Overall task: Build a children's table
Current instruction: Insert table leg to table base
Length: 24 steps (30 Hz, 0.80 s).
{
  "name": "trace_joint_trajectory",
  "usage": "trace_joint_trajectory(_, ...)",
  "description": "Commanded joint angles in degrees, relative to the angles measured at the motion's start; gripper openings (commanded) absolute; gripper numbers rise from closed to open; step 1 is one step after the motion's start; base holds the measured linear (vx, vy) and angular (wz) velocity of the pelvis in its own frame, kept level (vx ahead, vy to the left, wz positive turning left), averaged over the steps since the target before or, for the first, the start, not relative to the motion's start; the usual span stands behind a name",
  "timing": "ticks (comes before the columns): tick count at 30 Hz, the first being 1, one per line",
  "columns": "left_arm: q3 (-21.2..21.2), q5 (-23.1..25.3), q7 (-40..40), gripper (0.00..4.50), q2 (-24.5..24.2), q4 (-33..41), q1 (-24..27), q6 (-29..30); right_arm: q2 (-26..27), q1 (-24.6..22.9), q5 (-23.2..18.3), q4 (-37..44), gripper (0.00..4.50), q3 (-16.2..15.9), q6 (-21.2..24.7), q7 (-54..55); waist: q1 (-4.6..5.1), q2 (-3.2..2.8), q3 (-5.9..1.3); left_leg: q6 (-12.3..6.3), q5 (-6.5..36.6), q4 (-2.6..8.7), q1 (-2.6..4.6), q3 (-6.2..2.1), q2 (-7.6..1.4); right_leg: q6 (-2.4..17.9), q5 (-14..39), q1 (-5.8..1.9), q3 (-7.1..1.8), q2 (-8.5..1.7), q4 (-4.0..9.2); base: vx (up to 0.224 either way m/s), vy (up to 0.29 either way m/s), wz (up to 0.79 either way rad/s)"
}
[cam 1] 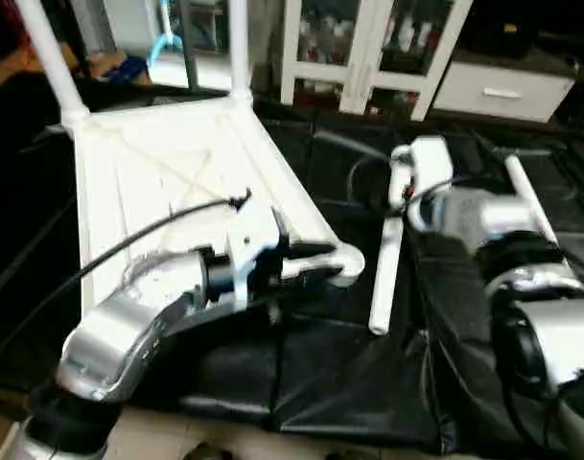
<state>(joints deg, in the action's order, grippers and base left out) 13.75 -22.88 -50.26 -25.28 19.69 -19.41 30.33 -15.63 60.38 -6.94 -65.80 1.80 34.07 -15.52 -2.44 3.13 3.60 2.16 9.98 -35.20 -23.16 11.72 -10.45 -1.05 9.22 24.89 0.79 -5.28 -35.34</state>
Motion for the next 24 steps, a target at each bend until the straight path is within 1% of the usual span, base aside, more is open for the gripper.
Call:
trace_joint_trajectory(1,0.7,-0.3,-0.1,1.38,-0.2,2.2,0.3,1.5,-0.5,0.9,1.9,-2.3,4.49,-0.5,0.4,2.3,0.15,-0.13,-4.43,2.40,10.3,3.91,2.04,-0.35,-1.87,12.7,9.1,-2.53,-0.76,-1.12,2.79,0.000,0.000,0.00)
trace_joint_trajectory(2,0.6,-0.2,0.3,1.38,-0.5,3.2,0.7,2.7,-0.3,0.9,3.3,-4.3,4.49,-1.3,-0.4,3.7,0.27,-0.08,-4.44,3.21,11.3,3.92,2.00,-0.45,-1.86,11.9,9.8,-2.56,-0.77,-1.16,2.79,0.000,0.000,0.00)
trace_joint_trajectory(3,0.6,-0.2,0.3,1.38,-0.5,3.2,0.7,2.7,-0.3,0.9,3.3,-4.3,4.49,-1.3,-0.4,3.7,0.40,0.54,-4.43,3.44,11.5,3.91,1.93,-0.40,-1.91,11.6,10.1,-2.55,-0.76,-1.18,2.81,0.000,0.000,0.00)
trace_joint_trajectory(4,0.6,-0.5,0.6,1.38,-0.8,3.8,0.8,3.6,-0.4,0.9,3.9,-5.2,4.49,-1.8,-0.9,4.2,0.36,0.39,-4.37,3.80,12.0,3.93,1.83,-0.47,-1.81,11.0,11.0,-2.57,-0.81,-1.25,2.83,0.000,0.000,0.00)
trace_joint_trajectory(5,0.4,-1.3,1.4,1.38,-1.3,5.1,1.0,5.2,-0.6,0.9,4.9,-6.4,4.49,-2.2,-2.1,5.7,0.47,0.65,-4.40,4.13,12.7,3.86,1.82,-0.48,-1.82,10.4,11.8,-2.48,-0.86,-1.35,2.85,0.000,0.000,0.00)
trace_joint_trajectory(6,0.4,-1.3,1.4,1.38,-1.3,5.1,1.0,5.2,-0.6,0.9,4.9,-6.4,4.49,-2.2,-2.1,5.7,0.47,0.58,-4.43,4.34,12.6,3.81,1.79,-0.55,-1.83,10.2,11.9,-2.48,-0.87,-1.41,2.73,0.000,0.000,0.00)
trace_joint_trajectory(7,0.4,-1.7,1.8,1.38,-1.6,5.7,1.0,6.0,-0.7,0.9,4.6,-7.1,4.49,-1.7,-2.2,6.2,0.60,0.65,-4.26,4.52,13.4,3.78,1.73,-0.50,-1.74,9.8,12.8,-2.29,-0.93,-1.29,2.89,0.000,0.000,0.00)
trace_joint_trajectory(8,0.3,-1.9,1.9,1.38,-1.8,6.0,1.1,6.3,-0.7,0.8,4.2,-7.5,4.49,-0.9,-1.9,6.2,0.62,0.53,-4.21,4.72,14.5,3.81,1.73,-0.59,-1.73,9.5,13.9,-2.23,-0.92,-1.27,2.97,0.000,0.000,0.00)
trace_joint_trajectory(9,0.3,-1.9,1.9,1.38,-1.9,6.1,1.1,6.4,-0.7,0.6,3.4,-7.9,4.49,0.0,-1.2,6.1,0.68,0.54,-4.24,4.80,14.8,3.77,1.71,-0.61,-1.73,9.4,14.1,-2.25,-0.93,-1.26,2.96,0.000,0.000,0.00)
trace_joint_trajectory(10,0.4,-1.7,1.8,1.38,-2.0,6.1,1.1,6.3,-0.5,0.2,2.3,-8.3,4.49,1.3,0.0,5.6,0.65,0.46,-4.26,4.78,15.3,3.75,1.77,-0.66,-1.73,9.1,14.3,-2.22,-0.94,-1.25,2.97,0.000,0.000,0.00)
trace_joint_trajectory(11,0.5,-1.6,1.7,1.38,-1.9,6.2,1.1,6.4,-0.4,-0.2,1.5,-8.7,4.49,2.2,1.0,5.2,0.75,0.61,-4.23,4.58,15.6,3.77,1.74,-0.68,-1.66,9.0,14.5,-2.25,-0.93,-1.15,3.04,0.000,0.000,0.00)
trace_joint_trajectory(12,0.7,-1.5,1.6,1.38,-1.9,6.1,0.9,6.4,-0.3,-0.8,0.5,-9.1,4.49,3.3,2.3,4.3,0.73,0.61,-4.20,4.55,15.9,3.79,1.70,-0.71,-1.68,9.0,14.8,-2.20,-0.92,-1.14,3.05,0.000,0.000,0.00)
trace_joint_trajectory(13,0.9,-1.4,1.4,1.38,-1.8,6.2,0.7,6.5,-0.2,-1.4,-0.1,-9.5,4.49,4.0,3.8,3.0,0.70,0.42,-4.29,4.45,16.1,3.73,1.77,-0.74,-1.66,9.0,14.8,-2.24,-0.94,-1.18,3.06,0.000,0.000,0.00)
trace_joint_trajectory(14,1.0,-1.4,1.3,1.38,-1.7,6.2,0.6,6.7,-0.1,-1.8,-0.4,-9.8,4.49,4.2,4.9,1.9,0.66,0.44,-4.29,4.36,15.9,3.76,1.76,-0.74,-1.70,9.3,14.2,-2.17,-0.90,-1.15,3.06,0.000,0.000,0.00)
trace_joint_trajectory(16,1.1,-1.8,1.4,1.38,-1.9,6.8,0.4,7.4,-0.3,-2.8,-0.1,-10.5,4.22,3.9,6.4,0.0,0.68,0.50,-4.21,4.63,16.3,3.84,1.67,-0.83,-1.75,9.3,14.8,-2.19,-0.82,-1.14,3.00,0.000,0.000,0.00)
trace_joint_trajectory(17,1.1,-1.9,1.3,1.38,-2.0,6.9,0.3,7.5,-0.6,-3.4,0.3,-10.6,4.22,3.6,6.6,-0.4,0.61,0.43,-4.23,4.85,16.5,3.82,1.70,-0.88,-1.77,9.3,15.2,-2.19,-0.85,-1.26,3.04,0.000,0.000,0.00)
trace_joint_trajectory(18,1.0,-2.0,1.4,1.38,-2.0,7.0,0.3,7.6,-0.7,-3.6,0.4,-10.7,4.12,3.6,6.5,-0.4,0.56,0.34,-4.23,4.98,16.7,3.84,1.76,-0.89,-1.78,9.3,15.3,-2.13,-0.83,-1.25,3.09,0.000,0.000,0.00)
trace_joint_trajectory(19,1.0,-2.1,1.6,1.38,-2.2,7.1,0.2,7.7,-1.3,-4.4,0.6,-10.9,4.12,3.9,6.1,-0.5,0.55,0.37,-4.21,5.26,17.2,3.84,1.87,-0.88,-1.77,9.3,15.6,-2.01,-0.82,-1.20,3.16,0.000,0.000,0.00)
trace_joint_trajectory(20,1.1,-2.0,1.7,1.38,-2.3,7.0,0.1,7.5,-1.7,-4.9,0.4,-10.9,4.03,4.4,6.3,-1.1,0.46,0.32,-4.28,5.57,17.6,3.86,1.94,-0.93,-1.77,9.2,15.5,-1.99,-0.78,-1.17,3.18,0.000,0.000,0.00)
trace_joint_trajectory(23,1.0,-1.8,1.8,1.38,-2.3,6.8,0.0,7.0,-2.3,-5.3,-0.3,-10.8,3.76,5.4,6.7,-1.3,0.41,0.43,-4.35,6.02,19.1,3.95,2.08,-1.07,-1.78,9.0,16.1,-1.91,-0.66,-1.06,3.20,0.000,0.000,0.00)
trace_joint_trajectory(24,0.9,-1.6,1.8,1.38,-2.2,6.6,-0.2,6.7,-2.7,-5.6,-1.1,-10.7,3.63,6.4,6.9,-1.3,0.36,0.07,-4.32,6.26,19.5,3.99,2.13,-1.14,-1.78,9.0,16.2,-1.86,-0.65,-1.07,3.20,0.000,0.000,0.00)
